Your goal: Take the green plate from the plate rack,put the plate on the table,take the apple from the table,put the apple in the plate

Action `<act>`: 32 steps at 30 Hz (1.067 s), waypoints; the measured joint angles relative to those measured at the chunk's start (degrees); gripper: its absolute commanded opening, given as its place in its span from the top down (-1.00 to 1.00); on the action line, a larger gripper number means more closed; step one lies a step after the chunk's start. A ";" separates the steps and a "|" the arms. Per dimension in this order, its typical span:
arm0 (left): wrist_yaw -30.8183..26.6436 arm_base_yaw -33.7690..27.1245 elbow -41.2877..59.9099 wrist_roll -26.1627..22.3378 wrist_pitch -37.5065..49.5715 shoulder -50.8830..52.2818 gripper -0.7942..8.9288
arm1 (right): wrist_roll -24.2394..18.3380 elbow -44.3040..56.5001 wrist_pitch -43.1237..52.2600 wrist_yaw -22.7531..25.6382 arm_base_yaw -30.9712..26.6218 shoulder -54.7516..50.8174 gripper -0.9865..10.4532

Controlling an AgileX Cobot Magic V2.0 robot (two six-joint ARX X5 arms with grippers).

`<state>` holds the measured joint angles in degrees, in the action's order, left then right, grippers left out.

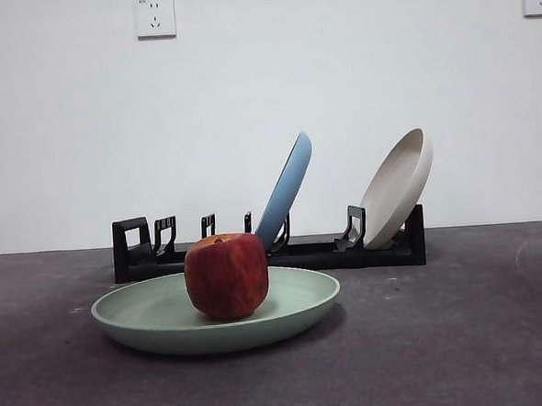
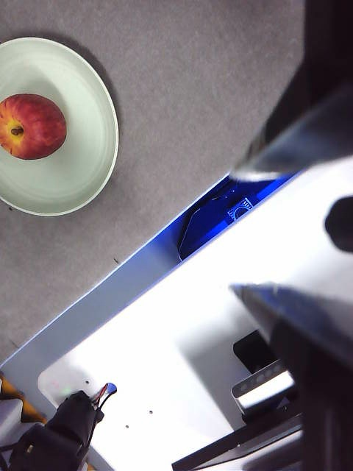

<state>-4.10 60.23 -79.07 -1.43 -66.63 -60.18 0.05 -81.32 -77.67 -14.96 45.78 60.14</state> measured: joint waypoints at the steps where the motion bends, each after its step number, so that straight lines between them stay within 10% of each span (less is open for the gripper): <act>1: -0.04 0.00 0.00 0.00 0.00 0.00 0.84 | 0.04 0.00 0.00 0.00 0.00 0.00 0.82; 32: -4.11 -8.02 0.00 -2.97 10.32 0.96 0.84 | 0.22 0.00 0.00 0.13 0.00 -0.35 0.82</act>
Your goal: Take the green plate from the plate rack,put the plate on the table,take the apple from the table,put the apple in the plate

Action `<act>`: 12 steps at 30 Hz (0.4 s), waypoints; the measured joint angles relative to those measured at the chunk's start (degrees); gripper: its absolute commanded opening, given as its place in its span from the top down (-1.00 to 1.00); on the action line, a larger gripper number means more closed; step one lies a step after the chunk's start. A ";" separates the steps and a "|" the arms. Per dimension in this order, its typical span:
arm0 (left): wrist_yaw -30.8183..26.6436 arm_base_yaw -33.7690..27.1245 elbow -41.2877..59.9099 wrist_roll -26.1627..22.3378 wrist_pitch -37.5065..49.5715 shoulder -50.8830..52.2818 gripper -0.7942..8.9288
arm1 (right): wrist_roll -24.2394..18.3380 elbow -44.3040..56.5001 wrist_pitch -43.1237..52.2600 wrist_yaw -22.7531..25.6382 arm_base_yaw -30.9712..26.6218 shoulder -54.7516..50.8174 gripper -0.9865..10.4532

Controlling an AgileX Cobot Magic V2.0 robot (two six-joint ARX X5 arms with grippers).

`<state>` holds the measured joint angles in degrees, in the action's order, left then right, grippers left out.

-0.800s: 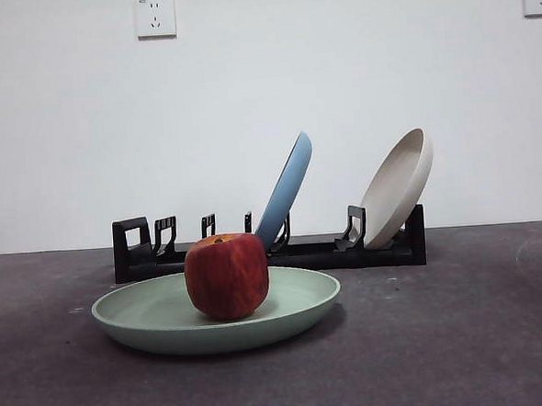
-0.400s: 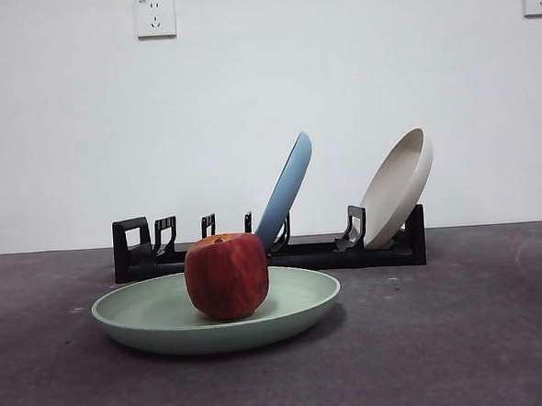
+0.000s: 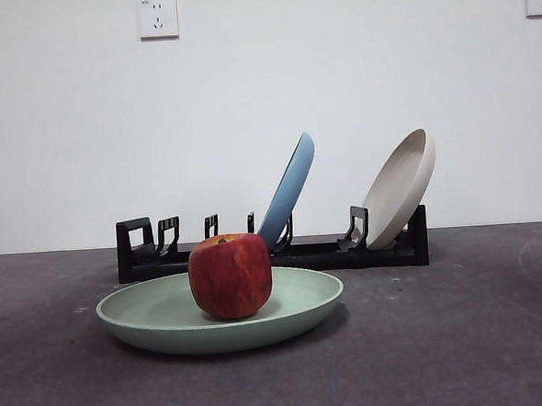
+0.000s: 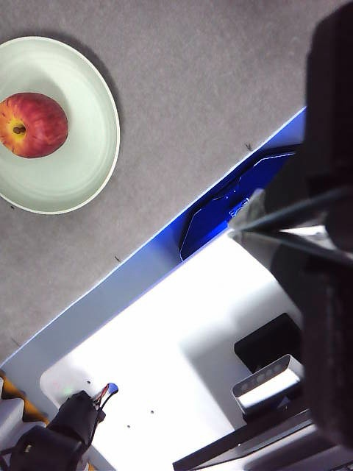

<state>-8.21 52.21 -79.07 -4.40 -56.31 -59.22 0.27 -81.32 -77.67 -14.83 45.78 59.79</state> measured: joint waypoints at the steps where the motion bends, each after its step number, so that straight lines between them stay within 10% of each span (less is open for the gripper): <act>1: 0.85 -2.78 0.00 -0.55 4.31 0.92 0.84 | -0.02 0.00 0.00 0.00 0.00 -0.02 0.82; 12: 13.79 -31.69 11.10 -5.27 37.16 16.50 0.84 | 0.00 0.00 -0.02 0.02 -0.02 -0.24 0.82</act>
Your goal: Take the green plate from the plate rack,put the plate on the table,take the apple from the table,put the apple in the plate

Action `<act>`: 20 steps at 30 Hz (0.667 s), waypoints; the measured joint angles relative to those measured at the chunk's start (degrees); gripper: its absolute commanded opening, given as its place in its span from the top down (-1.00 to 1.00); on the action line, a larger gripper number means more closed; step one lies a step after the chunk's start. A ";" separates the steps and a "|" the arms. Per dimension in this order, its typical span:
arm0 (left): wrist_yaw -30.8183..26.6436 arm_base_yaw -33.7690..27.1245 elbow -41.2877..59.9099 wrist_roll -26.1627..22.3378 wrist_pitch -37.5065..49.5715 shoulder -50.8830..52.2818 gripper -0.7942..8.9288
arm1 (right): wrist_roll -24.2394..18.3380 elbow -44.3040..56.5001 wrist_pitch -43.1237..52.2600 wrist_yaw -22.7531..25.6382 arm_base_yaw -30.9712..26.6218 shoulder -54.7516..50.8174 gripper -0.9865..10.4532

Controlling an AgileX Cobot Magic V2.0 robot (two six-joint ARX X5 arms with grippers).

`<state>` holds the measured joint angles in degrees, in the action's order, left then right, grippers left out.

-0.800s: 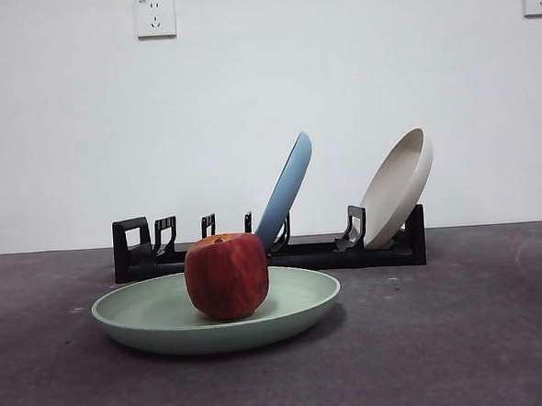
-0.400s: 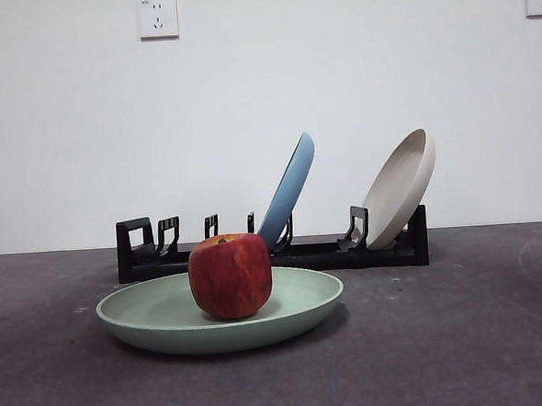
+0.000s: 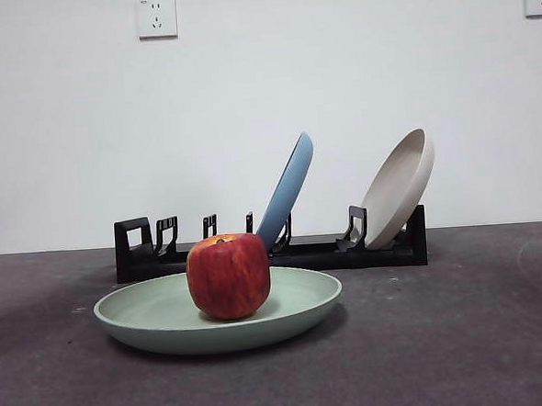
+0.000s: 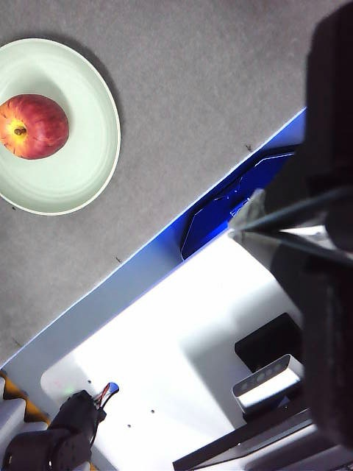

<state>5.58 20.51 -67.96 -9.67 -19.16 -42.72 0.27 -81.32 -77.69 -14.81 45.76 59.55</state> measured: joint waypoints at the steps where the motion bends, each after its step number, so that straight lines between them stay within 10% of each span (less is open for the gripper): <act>1: -0.02 -2.19 2.60 -0.20 2.45 1.99 0.84 | 0.00 0.00 0.02 0.00 0.00 0.00 0.82; 20: -5.60 -19.93 53.35 2.89 21.38 31.76 0.84 | 0.00 0.00 0.02 0.00 0.00 0.00 0.82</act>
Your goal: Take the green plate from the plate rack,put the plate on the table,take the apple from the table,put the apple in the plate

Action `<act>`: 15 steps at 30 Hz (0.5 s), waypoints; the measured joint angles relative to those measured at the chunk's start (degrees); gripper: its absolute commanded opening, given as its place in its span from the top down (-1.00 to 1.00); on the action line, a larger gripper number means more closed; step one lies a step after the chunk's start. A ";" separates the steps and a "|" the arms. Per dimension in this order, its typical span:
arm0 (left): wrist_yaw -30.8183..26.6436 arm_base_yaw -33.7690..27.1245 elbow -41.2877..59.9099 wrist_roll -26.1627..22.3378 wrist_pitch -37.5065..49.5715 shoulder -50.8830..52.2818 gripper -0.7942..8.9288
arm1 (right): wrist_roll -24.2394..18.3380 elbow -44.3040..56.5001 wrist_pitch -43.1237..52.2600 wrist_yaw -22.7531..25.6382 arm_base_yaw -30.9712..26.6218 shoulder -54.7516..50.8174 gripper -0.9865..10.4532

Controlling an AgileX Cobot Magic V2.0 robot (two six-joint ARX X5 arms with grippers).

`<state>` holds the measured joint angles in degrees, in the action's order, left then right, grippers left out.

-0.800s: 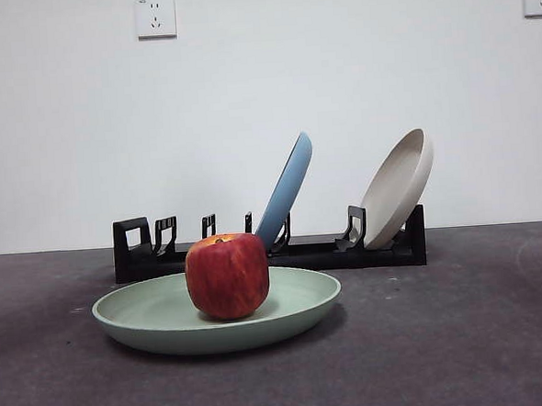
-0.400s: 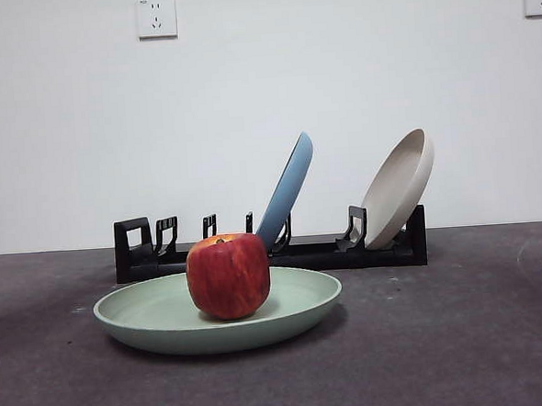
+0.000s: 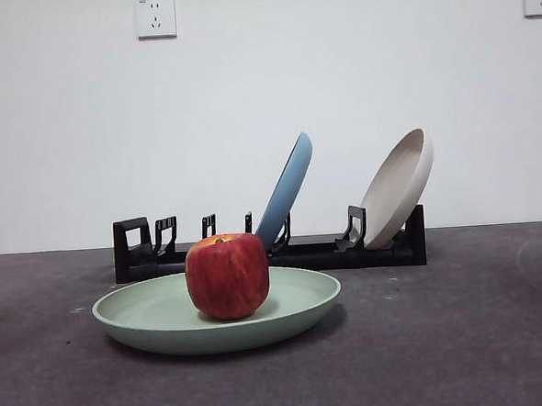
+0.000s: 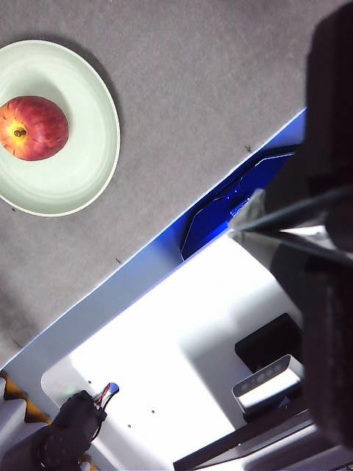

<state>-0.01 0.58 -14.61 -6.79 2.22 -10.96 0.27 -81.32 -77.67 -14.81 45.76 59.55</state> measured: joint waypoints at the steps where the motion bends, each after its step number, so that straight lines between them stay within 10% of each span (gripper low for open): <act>1: -0.24 -0.22 1.75 0.26 0.02 1.03 0.84 | 0.00 0.00 0.00 0.00 0.00 0.00 0.82; 15: -0.44 -0.55 13.64 3.02 -3.58 9.94 0.84 | 0.00 0.00 0.00 0.00 0.00 0.00 0.82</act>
<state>-0.45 0.03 -0.97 -3.77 -1.37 -1.02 0.27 -81.32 -77.67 -14.81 45.76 59.55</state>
